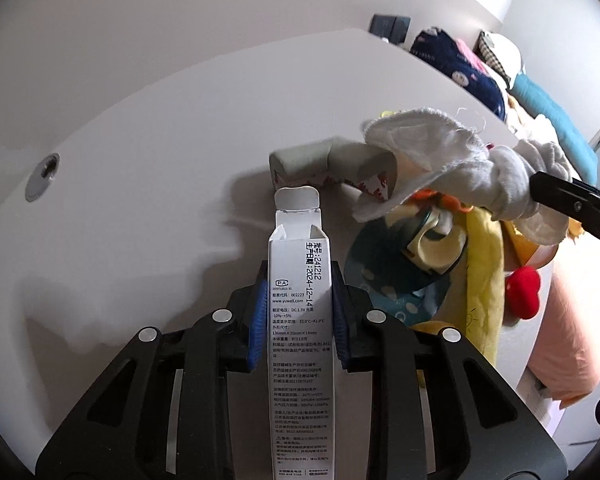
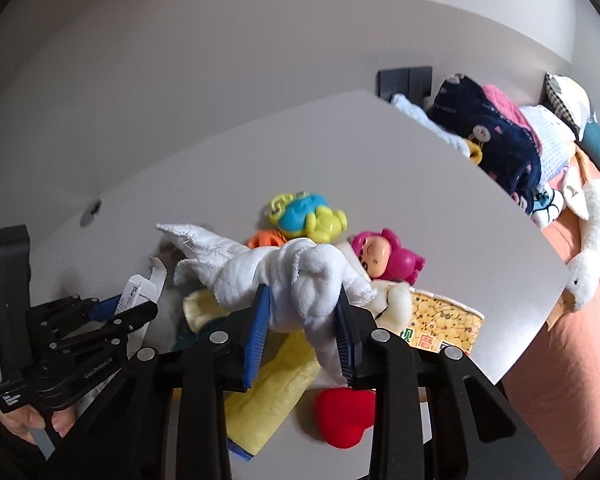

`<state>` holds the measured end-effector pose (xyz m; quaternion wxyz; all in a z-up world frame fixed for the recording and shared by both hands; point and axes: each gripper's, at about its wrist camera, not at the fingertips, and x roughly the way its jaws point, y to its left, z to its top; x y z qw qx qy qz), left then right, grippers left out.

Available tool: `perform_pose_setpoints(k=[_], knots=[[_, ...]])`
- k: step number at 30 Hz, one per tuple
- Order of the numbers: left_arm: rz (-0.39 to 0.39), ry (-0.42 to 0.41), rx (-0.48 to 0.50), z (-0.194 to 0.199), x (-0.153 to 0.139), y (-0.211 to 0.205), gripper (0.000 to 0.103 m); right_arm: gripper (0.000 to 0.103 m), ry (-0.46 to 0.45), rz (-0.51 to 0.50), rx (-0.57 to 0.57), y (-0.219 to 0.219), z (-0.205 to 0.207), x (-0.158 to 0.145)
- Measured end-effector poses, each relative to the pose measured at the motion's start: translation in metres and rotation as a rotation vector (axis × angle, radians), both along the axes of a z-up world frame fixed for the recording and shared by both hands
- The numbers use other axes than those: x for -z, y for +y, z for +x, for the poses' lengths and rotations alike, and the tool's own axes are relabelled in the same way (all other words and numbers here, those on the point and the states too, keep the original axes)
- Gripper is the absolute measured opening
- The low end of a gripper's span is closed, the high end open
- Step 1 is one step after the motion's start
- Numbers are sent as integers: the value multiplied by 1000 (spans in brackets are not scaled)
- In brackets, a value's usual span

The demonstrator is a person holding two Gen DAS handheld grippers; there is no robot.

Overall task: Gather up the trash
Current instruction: 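Grasp the white printed box with the left tool while the right tool grasps the white towel, then carry box and towel over the black bin and open both tools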

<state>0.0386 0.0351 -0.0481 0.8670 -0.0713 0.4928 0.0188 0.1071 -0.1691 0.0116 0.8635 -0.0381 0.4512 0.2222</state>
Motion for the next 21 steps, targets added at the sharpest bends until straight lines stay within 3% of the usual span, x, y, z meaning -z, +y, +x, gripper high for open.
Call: perform_pose_setpoints(k=[12, 21], knots=[[28, -110, 70, -24, -51, -18, 27, 33, -109, 76, 84, -35, -32, -50], [30, -132, 188, -35, -70, -76, 27, 33, -130, 99, 200, -97, -67, -64]])
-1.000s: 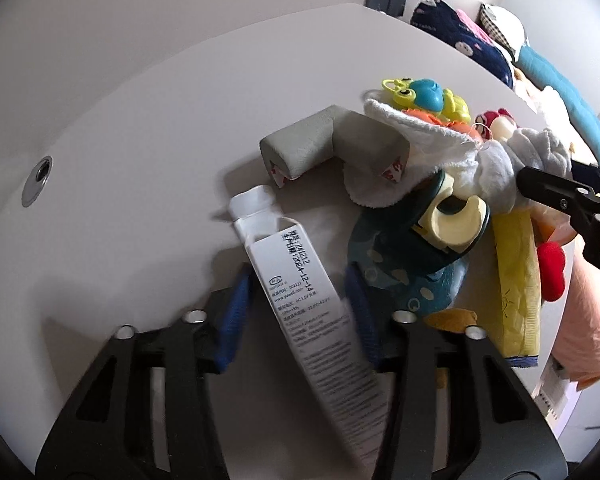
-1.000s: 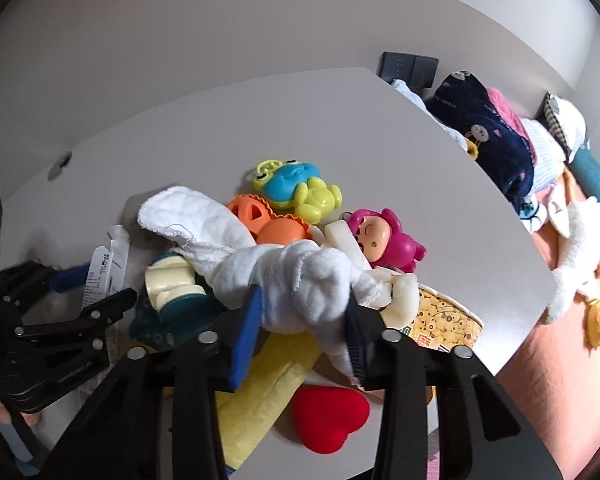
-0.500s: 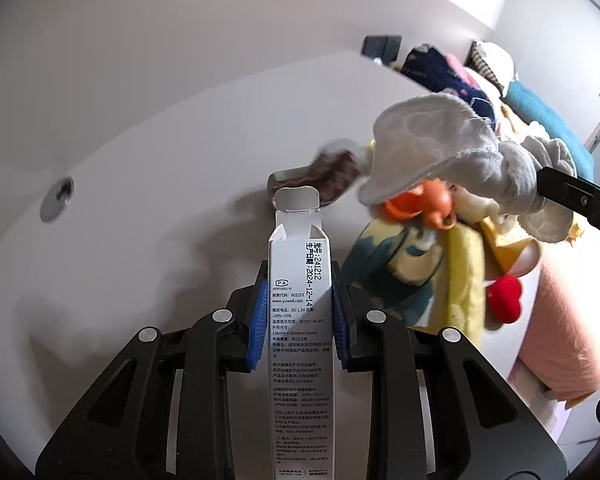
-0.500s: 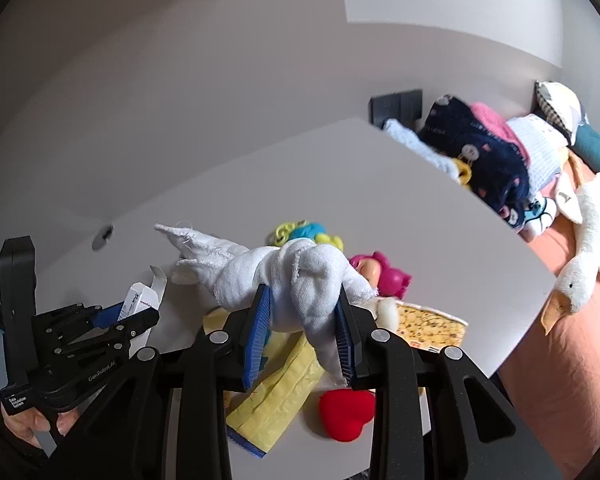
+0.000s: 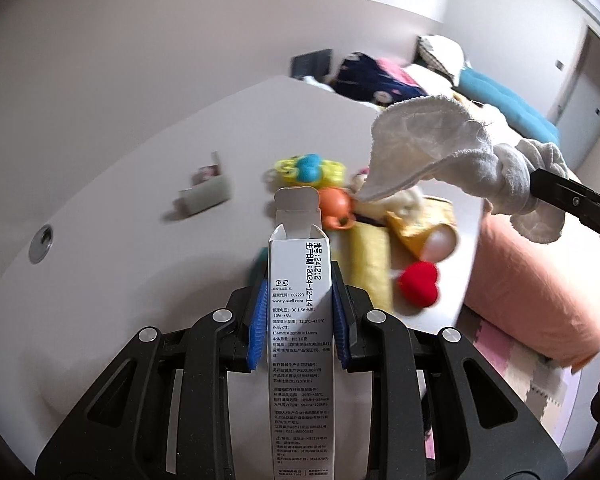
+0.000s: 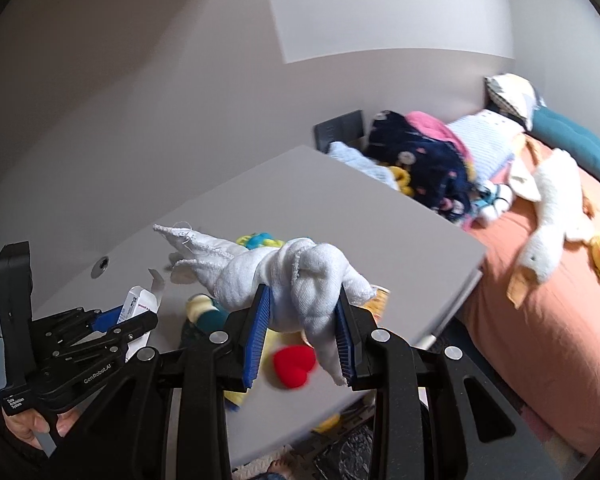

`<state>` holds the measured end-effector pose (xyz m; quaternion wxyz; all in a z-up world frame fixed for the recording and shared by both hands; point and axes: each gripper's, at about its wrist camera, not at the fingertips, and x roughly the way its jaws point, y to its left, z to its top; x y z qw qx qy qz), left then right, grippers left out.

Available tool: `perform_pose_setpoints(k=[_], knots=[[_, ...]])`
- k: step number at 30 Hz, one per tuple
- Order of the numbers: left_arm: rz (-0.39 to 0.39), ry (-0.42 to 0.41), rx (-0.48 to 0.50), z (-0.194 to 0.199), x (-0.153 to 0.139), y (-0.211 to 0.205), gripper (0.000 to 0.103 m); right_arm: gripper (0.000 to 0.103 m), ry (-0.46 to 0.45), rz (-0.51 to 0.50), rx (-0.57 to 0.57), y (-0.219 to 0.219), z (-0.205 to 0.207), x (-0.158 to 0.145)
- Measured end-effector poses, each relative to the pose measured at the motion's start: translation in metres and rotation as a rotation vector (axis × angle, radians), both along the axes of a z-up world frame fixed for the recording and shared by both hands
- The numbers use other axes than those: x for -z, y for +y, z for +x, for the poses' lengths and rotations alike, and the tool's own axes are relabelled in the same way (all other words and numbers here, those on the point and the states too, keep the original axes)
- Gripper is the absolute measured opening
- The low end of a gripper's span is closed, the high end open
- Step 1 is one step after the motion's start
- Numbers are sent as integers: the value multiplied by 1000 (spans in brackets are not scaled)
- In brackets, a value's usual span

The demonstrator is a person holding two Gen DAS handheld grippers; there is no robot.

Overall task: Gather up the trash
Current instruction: 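Carry box and towel over the black bin and open both tools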

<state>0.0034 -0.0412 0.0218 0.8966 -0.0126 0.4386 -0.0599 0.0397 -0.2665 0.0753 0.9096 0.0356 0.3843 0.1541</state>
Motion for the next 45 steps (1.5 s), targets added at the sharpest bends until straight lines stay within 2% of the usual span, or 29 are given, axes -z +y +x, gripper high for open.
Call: perform_pose_setpoints(k=[10, 23, 26, 28, 29, 30, 31, 33, 35, 45], knots=[[-1, 4, 154, -14, -5, -71, 27, 33, 8, -2, 154, -77, -45, 1], [14, 55, 405, -33, 10, -172, 27, 35, 88, -17, 354, -165, -99, 25], [15, 80, 455, -35, 17, -190, 27, 42, 119, -13, 389, -181, -108, 33], [23, 114, 512, -38, 25, -205, 29, 56, 139, -7, 413, -191, -112, 37], [34, 130, 532, -39, 30, -211, 39, 69, 140, -3, 436, -197, -115, 38], [64, 149, 548, -40, 35, -218, 81, 76, 139, -1, 462, -203, -118, 39], [101, 155, 549, -41, 40, -225, 99, 77, 138, -3, 485, -208, -121, 38], [162, 117, 544, -47, 45, -232, 96, 78, 133, -9, 513, -215, -125, 38], [191, 120, 549, -47, 49, -236, 96, 78, 128, -7, 527, -221, -128, 38], [158, 106, 501, -38, 43, -222, 96, 78, 118, 1, 515, -221, -124, 36]])
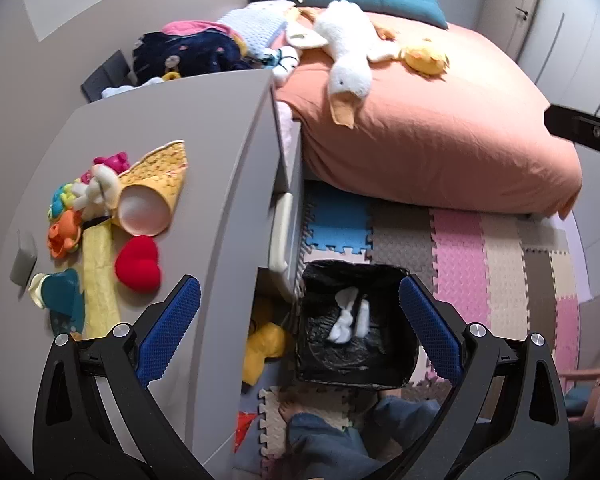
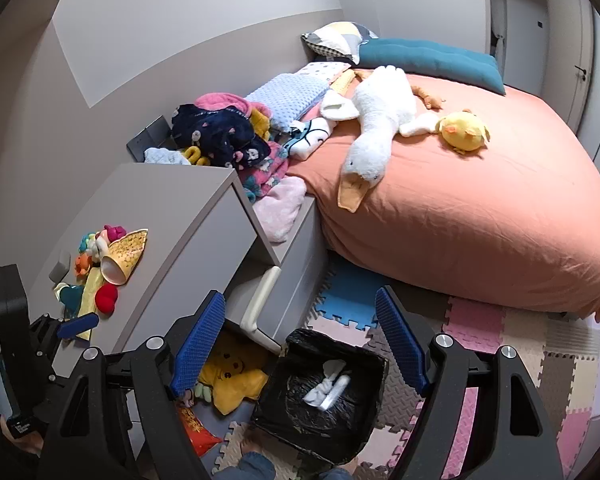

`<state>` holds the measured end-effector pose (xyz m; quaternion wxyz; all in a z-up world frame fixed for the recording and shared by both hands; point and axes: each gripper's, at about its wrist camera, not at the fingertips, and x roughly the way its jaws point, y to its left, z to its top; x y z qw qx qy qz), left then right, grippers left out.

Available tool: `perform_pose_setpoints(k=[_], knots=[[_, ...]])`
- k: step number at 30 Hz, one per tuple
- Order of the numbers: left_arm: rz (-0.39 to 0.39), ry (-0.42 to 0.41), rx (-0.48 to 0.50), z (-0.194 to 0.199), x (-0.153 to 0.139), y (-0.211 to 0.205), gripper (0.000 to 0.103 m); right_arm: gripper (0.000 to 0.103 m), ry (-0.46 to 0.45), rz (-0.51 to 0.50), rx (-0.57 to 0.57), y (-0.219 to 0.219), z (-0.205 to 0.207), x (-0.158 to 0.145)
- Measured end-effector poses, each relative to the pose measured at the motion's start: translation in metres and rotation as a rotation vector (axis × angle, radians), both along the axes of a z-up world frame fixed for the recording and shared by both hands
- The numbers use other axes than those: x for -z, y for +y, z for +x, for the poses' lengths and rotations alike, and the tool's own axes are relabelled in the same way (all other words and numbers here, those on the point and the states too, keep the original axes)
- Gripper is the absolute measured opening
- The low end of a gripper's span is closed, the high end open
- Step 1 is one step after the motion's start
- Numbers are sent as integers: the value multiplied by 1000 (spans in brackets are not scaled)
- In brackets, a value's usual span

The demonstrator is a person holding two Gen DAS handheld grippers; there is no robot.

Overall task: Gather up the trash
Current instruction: 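Carry box and towel over the black bin and open both tools, then move both open tools back over the toys on the desk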

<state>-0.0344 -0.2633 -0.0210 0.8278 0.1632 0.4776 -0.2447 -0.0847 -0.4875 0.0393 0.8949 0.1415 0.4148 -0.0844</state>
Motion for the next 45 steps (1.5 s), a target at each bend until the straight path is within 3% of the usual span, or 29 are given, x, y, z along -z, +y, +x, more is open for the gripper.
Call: perform_pose_setpoints(k=[26, 43, 45], knots=[[-10, 5, -240, 24, -1, 107, 96, 78, 22, 7, -250, 102, 66, 8], [-26, 5, -420, 41, 13, 201, 96, 78, 65, 23, -437, 198, 111, 37], [-19, -4, -429, 45, 16, 207, 91, 78, 70, 24, -450, 205, 114, 40]])
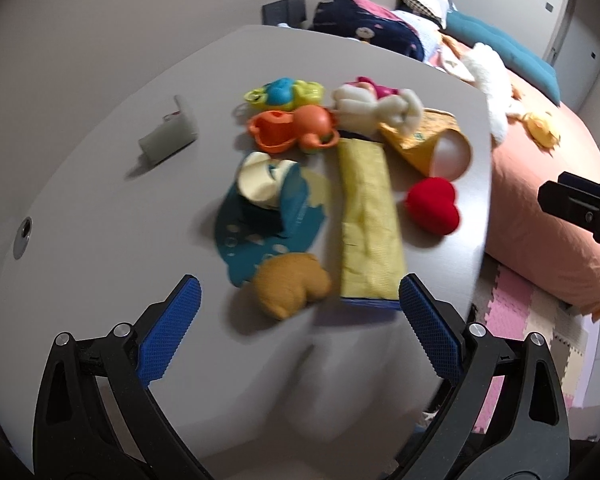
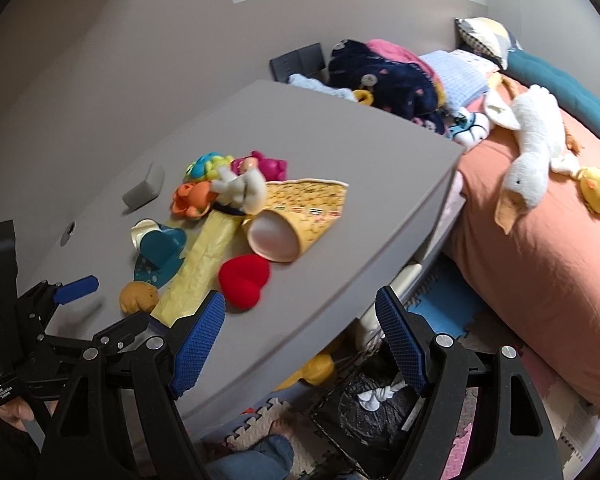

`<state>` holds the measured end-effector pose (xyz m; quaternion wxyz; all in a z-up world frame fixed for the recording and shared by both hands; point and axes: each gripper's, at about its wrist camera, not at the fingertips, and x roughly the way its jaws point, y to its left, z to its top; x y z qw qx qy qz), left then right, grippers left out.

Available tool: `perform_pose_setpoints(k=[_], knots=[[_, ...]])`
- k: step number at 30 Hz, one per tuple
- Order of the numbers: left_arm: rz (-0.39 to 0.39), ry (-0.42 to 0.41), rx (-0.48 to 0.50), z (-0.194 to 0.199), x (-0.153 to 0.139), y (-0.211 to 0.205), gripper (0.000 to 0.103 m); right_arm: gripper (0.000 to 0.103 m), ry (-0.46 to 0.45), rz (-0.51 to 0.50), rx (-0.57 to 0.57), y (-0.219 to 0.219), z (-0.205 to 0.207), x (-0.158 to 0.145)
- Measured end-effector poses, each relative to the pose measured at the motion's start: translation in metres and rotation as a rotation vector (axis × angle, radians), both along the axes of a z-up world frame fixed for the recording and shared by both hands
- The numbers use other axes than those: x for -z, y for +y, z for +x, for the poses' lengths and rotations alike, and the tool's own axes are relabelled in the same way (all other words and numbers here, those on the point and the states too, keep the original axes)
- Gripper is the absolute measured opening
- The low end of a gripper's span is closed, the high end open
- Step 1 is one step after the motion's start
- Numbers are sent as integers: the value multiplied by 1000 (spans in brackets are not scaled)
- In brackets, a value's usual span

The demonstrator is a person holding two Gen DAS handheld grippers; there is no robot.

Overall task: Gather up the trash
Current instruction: 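Move both open tools back over the toys on the desk, then grasp the tan round plush with the left tool while the right tool grasps the red heart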

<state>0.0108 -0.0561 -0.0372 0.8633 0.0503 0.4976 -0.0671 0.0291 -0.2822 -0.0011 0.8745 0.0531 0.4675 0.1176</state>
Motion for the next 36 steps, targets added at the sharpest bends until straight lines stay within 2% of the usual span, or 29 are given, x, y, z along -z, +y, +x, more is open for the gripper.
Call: perform_pose_setpoints(k=[3, 9, 13, 19, 25, 27, 31, 36], knots=[[16, 13, -11, 7, 8, 7, 81, 78, 10, -2, -20, 12, 6, 8], [-13, 58, -25, 18, 25, 21, 61, 76, 50, -30, -36, 33, 16, 30], [-9, 64, -18, 18, 30, 21, 57, 73, 58, -43, -57, 46, 25, 38], [-11, 50, -15, 15, 31, 27, 51, 64, 82, -62, -78, 60, 36, 50], [-23, 40, -30, 9, 29, 37, 39, 49, 92, -100, -104, 71, 41, 59], [-30, 38, -43, 7, 29, 43, 35, 48, 90, -107, -117, 73, 41, 59], [-51, 34, -87, 2, 27, 56, 35, 48, 92, -101, -124, 74, 40, 59], [-53, 16, -96, -6, 16, 61, 35, 48, 83, -78, -121, 70, 35, 52]])
